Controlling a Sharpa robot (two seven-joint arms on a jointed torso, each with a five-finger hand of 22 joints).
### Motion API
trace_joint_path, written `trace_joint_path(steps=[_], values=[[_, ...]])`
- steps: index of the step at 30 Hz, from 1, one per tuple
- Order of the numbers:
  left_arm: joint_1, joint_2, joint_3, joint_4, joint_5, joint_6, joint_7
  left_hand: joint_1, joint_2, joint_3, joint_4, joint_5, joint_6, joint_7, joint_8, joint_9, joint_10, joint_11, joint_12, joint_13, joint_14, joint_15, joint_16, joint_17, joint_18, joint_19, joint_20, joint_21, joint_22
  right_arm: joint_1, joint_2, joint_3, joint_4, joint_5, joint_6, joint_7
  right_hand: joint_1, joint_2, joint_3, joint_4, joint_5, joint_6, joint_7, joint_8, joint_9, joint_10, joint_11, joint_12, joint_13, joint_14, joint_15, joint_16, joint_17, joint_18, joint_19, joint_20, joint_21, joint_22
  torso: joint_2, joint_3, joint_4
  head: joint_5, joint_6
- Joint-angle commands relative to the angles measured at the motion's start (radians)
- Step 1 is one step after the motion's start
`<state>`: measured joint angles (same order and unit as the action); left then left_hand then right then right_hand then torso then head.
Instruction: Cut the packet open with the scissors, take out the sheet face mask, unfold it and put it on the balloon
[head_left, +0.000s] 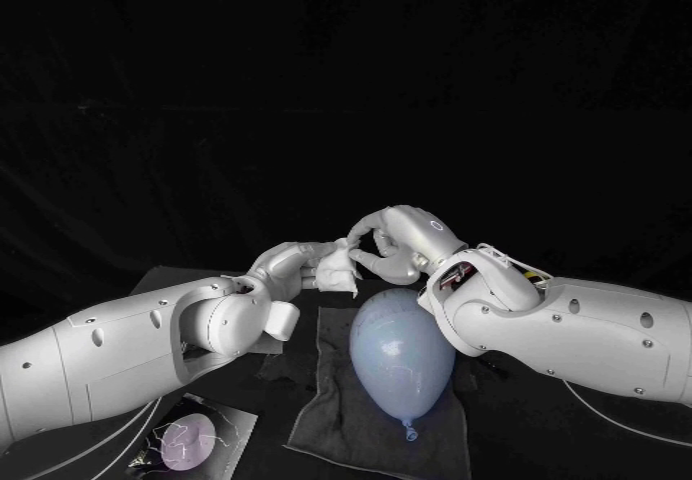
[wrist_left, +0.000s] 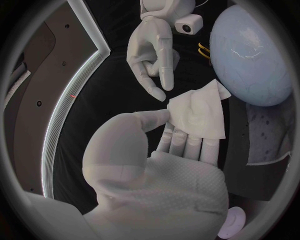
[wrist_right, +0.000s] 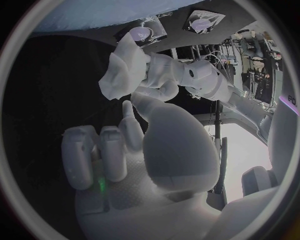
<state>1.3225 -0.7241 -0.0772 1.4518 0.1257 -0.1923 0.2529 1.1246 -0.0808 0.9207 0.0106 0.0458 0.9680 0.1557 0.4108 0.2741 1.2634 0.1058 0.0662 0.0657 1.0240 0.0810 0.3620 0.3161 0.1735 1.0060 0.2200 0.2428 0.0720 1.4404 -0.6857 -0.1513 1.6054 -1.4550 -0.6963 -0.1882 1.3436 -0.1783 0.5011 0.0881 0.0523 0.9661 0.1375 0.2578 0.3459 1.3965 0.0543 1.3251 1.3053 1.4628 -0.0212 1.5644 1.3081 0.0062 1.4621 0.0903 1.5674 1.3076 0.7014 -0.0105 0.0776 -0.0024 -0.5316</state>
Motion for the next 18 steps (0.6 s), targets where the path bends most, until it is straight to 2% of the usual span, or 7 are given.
trace_joint_path(steps=[1,18], values=[[0.002,0.003,0.001,0.003,-0.008,0.023,0.018,-0.001,0.01,0.002,-0.003,0.006,0.007,-0.001,0.004,0.001,0.006,0.001,-0.002,0.0,0.006,0.0,-0.006,0.001,0.01,0.004,-0.001,-0.002,0.001,0.002,0.01,0.001,-0.011,-0.005,0.043,-0.015,-0.006,-0.013,-0.004,-0.006,0.001,-0.007,0.003,-0.01,-0.003,0.013,0.002,0.019,0.034,0.108,0.008,0.006,0.263,-0.006,0.109,0.001,0.003,0.263,0.0,0.0001,-0.0004,0.0,0.0],[0.002,0.005,0.001,0.003,-0.011,0.024,0.018,-0.002,0.01,0.004,-0.006,0.006,0.007,-0.001,0.004,0.002,0.006,0.001,-0.002,0.0,0.006,0.001,-0.007,0.001,0.01,0.005,-0.001,-0.002,0.001,0.003,0.034,0.0,-0.031,-0.003,0.099,-0.014,-0.011,-0.01,-0.006,-0.006,0.0,0.009,0.001,-0.01,-0.006,0.036,0.001,0.056,0.073,0.108,0.009,0.006,0.263,-0.006,0.109,0.004,0.003,0.263,0.0,0.0001,0.0002,0.001,-0.004]])
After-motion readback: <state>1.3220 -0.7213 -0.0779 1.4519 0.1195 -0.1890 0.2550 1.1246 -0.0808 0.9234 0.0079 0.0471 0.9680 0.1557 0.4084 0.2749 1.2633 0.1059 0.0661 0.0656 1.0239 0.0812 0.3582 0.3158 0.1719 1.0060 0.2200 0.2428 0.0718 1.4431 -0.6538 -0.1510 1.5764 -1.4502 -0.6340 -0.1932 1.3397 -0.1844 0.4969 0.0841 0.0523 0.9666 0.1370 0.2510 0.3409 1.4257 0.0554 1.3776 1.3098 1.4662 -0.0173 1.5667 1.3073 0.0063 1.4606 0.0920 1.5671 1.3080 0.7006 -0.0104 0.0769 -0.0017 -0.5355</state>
